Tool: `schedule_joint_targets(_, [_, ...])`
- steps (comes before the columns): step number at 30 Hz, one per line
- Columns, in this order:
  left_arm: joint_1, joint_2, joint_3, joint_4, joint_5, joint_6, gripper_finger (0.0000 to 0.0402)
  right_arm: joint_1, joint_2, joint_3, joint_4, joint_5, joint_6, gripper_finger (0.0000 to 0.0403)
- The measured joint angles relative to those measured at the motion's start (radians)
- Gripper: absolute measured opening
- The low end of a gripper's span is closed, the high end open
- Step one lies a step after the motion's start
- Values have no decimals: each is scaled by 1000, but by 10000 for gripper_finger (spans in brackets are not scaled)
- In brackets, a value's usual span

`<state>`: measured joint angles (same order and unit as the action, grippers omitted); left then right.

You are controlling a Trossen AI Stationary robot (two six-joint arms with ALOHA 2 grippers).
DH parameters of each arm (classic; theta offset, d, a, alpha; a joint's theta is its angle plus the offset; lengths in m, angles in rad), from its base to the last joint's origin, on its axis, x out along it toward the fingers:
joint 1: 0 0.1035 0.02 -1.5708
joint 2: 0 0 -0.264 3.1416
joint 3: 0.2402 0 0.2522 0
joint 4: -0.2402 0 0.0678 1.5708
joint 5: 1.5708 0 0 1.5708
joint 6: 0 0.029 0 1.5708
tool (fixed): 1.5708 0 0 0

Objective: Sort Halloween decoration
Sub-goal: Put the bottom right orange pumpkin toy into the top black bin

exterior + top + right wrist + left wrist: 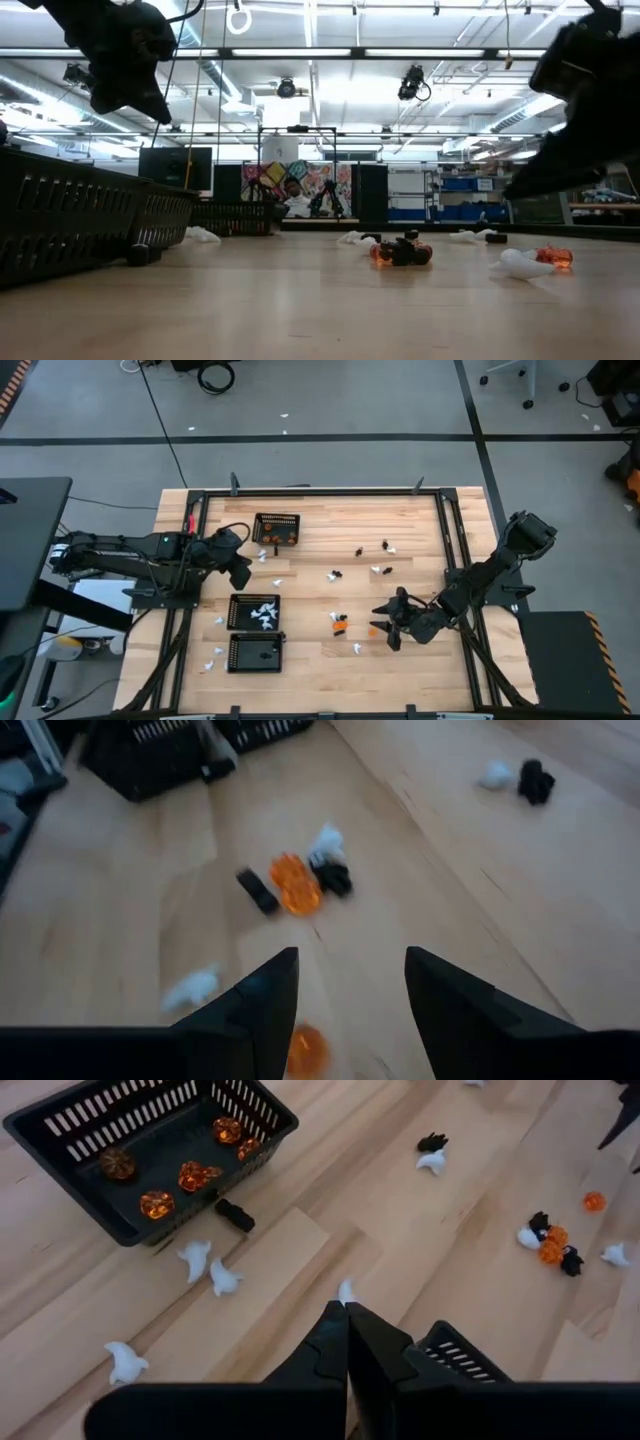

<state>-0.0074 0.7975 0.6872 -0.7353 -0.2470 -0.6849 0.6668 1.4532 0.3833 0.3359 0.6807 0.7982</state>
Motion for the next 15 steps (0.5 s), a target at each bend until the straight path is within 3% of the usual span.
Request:
schedule_joint_targets(6, [0, 0, 0, -6, 0, 0, 9, 50, 47, -43, 54, 41, 40, 190])
schedule_joint_targets(10, [-1, 0, 0, -14, 0, 0, 9, 80, 163, -34, 243, 108, 57, 185])
schedule_joint_targets(15, [-1, 1, 0, -19, 1, 6, 9, 76, 316, 64, 301, 145, 26, 171])
